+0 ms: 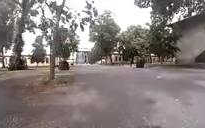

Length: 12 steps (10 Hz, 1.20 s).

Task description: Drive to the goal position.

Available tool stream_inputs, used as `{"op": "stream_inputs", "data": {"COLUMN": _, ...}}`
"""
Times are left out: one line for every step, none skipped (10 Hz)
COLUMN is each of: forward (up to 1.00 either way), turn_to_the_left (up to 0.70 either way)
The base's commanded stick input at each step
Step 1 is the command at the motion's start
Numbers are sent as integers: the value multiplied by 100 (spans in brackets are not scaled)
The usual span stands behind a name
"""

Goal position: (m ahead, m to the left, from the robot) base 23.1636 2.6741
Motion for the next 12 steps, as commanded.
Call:
{"op": "stream_inputs", "data": {"forward": 70, "turn_to_the_left": 0}}
{"op": "stream_inputs", "data": {"forward": 70, "turn_to_the_left": 0}}
{"op": "stream_inputs", "data": {"forward": 70, "turn_to_the_left": 0}}
{"op": "stream_inputs", "data": {"forward": 70, "turn_to_the_left": 0}}
{"op": "stream_inputs", "data": {"forward": 70, "turn_to_the_left": 0}}
{"op": "stream_inputs", "data": {"forward": 70, "turn_to_the_left": 0}}
{"op": "stream_inputs", "data": {"forward": 70, "turn_to_the_left": 0}}
{"op": "stream_inputs", "data": {"forward": 70, "turn_to_the_left": 0}}
{"op": "stream_inputs", "data": {"forward": 70, "turn_to_the_left": 0}}
{"op": "stream_inputs", "data": {"forward": 70, "turn_to_the_left": 0}}
{"op": "stream_inputs", "data": {"forward": 70, "turn_to_the_left": 0}}
{"op": "stream_inputs", "data": {"forward": 70, "turn_to_the_left": 0}}
